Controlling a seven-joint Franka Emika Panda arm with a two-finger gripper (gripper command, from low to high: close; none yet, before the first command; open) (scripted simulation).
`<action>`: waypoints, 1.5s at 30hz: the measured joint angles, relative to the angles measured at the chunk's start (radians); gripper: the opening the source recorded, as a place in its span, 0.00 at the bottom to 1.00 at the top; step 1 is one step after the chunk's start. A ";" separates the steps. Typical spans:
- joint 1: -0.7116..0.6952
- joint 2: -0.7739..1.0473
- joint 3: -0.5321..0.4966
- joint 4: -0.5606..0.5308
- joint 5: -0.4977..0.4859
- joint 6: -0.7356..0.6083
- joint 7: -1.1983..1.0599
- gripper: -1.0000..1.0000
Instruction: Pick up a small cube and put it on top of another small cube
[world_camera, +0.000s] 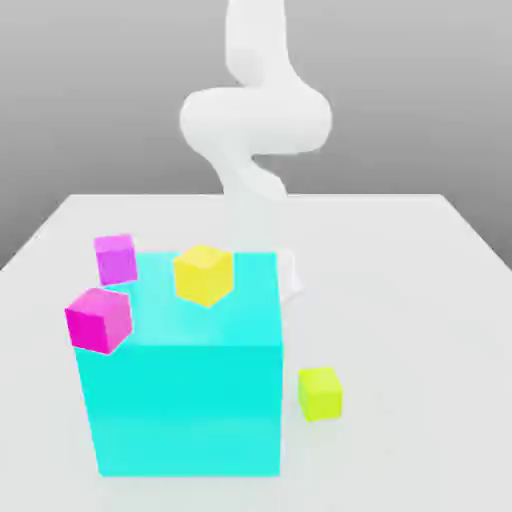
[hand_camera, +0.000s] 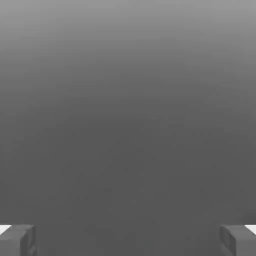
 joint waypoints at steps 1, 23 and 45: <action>0.024 0.025 -0.017 -0.021 0.001 0.019 -0.051 0.50; 0.428 0.547 -0.230 -0.445 0.016 0.413 -1.079 0.50; 0.310 0.992 0.008 -0.518 0.219 0.773 -1.543 0.00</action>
